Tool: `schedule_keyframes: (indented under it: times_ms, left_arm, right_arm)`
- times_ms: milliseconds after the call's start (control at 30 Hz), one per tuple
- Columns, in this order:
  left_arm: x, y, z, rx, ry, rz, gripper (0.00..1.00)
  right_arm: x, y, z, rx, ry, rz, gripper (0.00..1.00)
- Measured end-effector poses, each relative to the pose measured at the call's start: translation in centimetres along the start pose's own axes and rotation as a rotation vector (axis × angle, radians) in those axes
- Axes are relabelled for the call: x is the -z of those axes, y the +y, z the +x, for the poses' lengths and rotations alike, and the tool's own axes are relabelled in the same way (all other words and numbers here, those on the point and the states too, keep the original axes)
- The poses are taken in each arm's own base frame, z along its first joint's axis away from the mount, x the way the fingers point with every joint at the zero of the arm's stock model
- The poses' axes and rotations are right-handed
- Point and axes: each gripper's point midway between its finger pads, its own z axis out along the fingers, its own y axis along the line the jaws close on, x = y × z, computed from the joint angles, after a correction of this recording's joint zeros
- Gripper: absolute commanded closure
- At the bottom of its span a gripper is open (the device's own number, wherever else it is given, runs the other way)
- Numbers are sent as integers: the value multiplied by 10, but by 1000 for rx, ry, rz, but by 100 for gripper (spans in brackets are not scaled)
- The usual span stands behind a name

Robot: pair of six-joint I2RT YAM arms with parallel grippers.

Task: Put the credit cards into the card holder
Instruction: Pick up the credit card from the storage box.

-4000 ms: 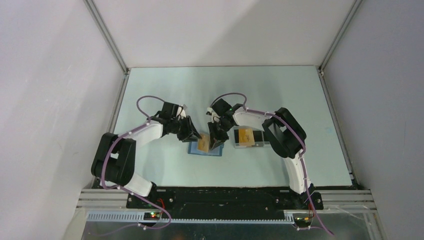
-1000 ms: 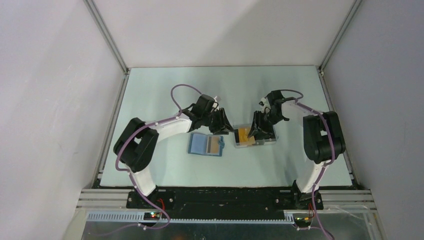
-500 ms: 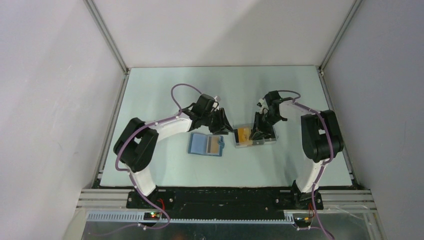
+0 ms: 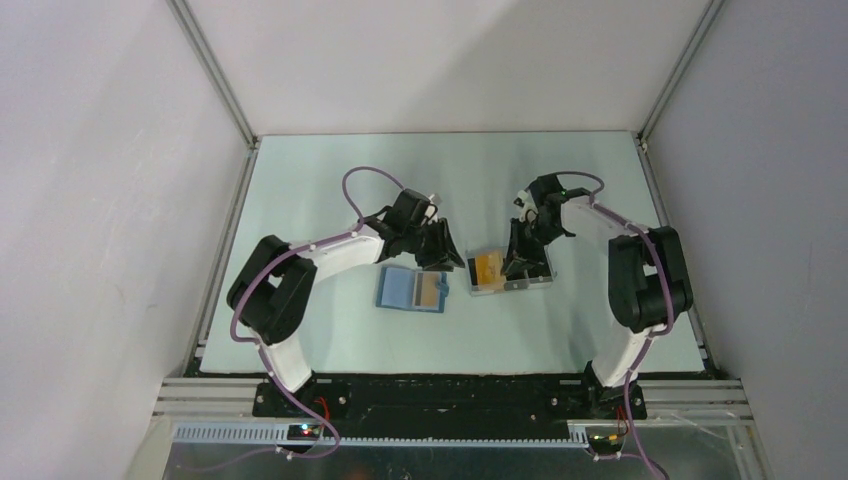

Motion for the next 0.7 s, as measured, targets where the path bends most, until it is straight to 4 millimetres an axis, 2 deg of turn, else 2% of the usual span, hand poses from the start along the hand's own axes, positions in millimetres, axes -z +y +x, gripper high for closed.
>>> schedule_keyframes:
  times_ms: [400, 700]
  left_arm:
    - [1, 3, 0, -8, 3, -22, 60]
    - [3, 0, -1, -15, -2, -15, 60]
  right_arm:
    - [21, 16, 1, 58, -42, 4, 100]
    - [34, 16, -5, 85, -87, 4, 100]
